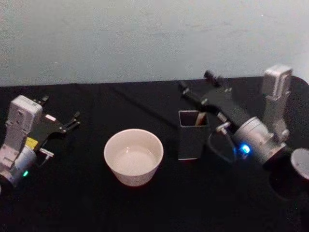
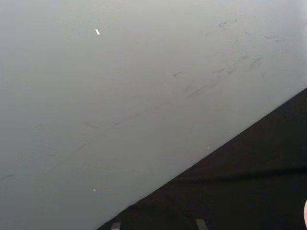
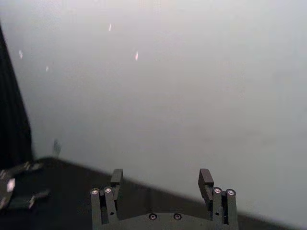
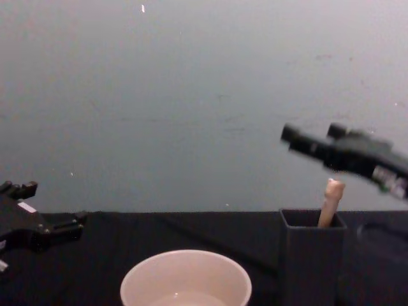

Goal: Pick up the stirring spoon with one hand, stir inside the cup, then place it back in its original position.

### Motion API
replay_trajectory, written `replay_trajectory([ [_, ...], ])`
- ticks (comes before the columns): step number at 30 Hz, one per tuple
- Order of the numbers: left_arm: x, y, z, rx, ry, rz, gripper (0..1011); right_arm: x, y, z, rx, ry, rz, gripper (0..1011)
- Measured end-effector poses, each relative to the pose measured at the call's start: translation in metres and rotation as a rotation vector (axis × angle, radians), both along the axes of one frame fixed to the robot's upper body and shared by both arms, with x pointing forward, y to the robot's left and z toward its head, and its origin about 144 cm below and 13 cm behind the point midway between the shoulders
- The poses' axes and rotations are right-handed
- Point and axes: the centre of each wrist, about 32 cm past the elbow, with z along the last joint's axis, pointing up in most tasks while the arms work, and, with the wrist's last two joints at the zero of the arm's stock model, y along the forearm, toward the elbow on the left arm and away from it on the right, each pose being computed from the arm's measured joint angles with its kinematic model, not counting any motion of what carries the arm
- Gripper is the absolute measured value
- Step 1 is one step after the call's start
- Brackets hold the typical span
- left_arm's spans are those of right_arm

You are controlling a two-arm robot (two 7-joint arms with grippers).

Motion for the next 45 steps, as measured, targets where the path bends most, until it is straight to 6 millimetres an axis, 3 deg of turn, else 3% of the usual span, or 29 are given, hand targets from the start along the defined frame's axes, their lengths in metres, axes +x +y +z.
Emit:
replay_trajectory([
  [5,0.000,0.000,0.000,0.000,0.000,0.000,1002,0.005,-0.016,0.024,-0.002,-0.069,-0.083,1002],
  [10,0.000,0.000,0.000,0.000,0.000,0.000,1001,0.008,-0.032,0.028,-0.056,-0.088,-0.192,1002],
  [18,0.000,0.000,0.000,0.000,0.000,0.000,1002,0.006,-0.049,-0.004,-0.210,0.026,-0.305,1002],
  [28,0.000,0.000,0.000,0.000,0.000,0.000,1001,-0.002,-0.046,-0.040,-0.304,0.138,-0.274,1002],
  [45,0.000,0.000,0.000,0.000,0.000,0.000,1001,0.000,-0.045,-0.048,-0.315,0.165,-0.271,1002],
])
